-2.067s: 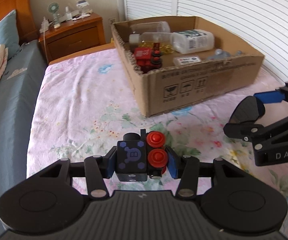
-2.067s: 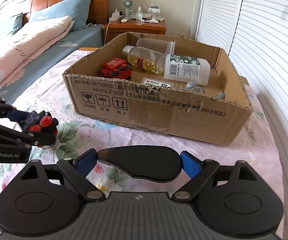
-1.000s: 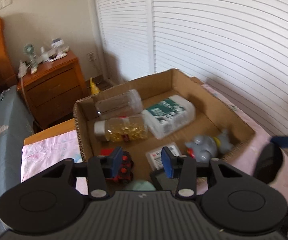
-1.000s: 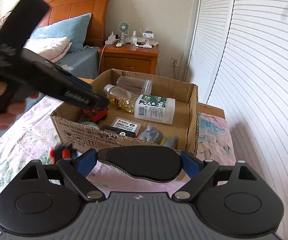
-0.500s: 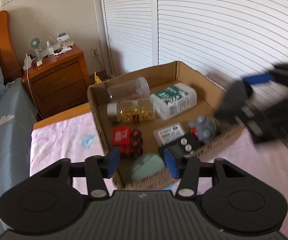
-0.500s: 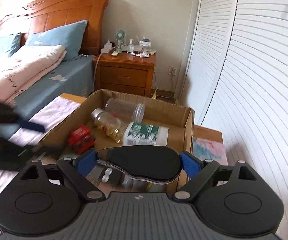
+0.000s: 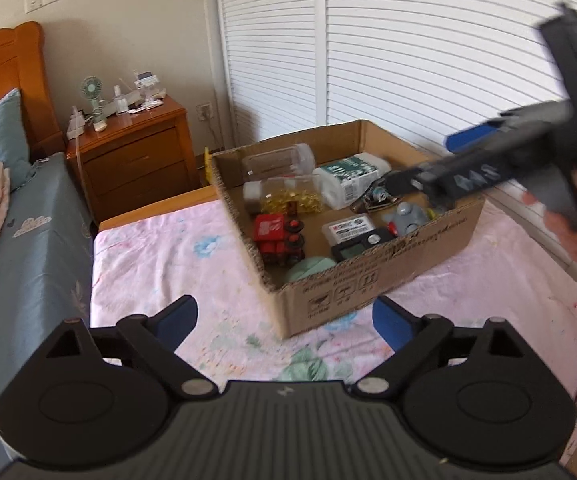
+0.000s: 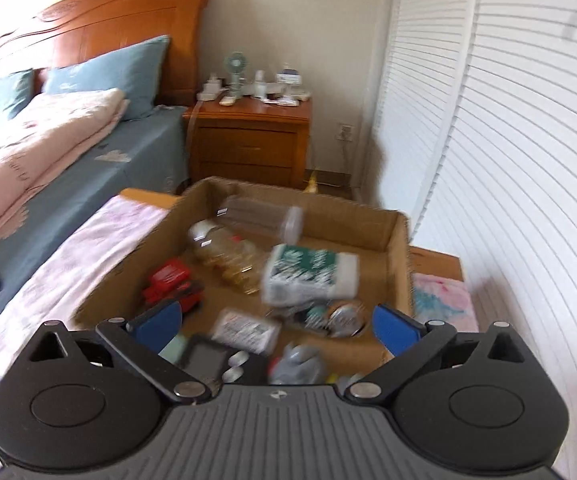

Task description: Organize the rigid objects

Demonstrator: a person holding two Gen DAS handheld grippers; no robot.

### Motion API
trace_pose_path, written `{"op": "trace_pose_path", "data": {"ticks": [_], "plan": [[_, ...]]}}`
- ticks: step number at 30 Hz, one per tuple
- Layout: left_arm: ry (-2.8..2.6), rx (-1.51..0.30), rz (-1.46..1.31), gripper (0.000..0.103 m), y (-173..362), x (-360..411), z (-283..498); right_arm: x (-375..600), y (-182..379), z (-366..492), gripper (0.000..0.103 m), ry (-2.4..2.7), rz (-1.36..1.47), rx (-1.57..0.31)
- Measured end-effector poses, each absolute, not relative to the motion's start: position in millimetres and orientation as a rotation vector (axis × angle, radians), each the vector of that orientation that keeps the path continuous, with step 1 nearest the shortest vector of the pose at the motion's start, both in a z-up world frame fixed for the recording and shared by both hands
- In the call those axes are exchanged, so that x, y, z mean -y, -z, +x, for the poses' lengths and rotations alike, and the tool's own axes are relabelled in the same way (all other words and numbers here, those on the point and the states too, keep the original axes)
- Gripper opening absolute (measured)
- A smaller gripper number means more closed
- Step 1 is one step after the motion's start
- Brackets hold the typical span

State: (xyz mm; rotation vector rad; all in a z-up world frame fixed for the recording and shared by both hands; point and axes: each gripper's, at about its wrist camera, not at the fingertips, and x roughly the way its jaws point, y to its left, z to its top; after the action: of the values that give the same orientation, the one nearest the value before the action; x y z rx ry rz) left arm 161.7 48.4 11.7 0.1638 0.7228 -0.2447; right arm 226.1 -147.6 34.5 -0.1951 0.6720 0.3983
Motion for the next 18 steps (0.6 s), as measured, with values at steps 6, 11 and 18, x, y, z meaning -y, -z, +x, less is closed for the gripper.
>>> {"op": "trace_pose_path", "data": {"ticks": [6,11,18], "plan": [[0.179,-0.740,0.112,0.094,-2.8,-76.7,150.7,129.3,-11.9,163.5,0.103,-0.626,-0.258,-0.697],[0.156,-0.768,0.063,0.094,5.5,-94.8,142.0,97.0,23.3,129.6,0.102,-0.760,-0.373,-0.752],[0.153,-0.776,0.024,0.094,11.7,-102.7,133.1,59.5,56.5,125.5,0.086,-0.825,-0.480,-0.785]]}}
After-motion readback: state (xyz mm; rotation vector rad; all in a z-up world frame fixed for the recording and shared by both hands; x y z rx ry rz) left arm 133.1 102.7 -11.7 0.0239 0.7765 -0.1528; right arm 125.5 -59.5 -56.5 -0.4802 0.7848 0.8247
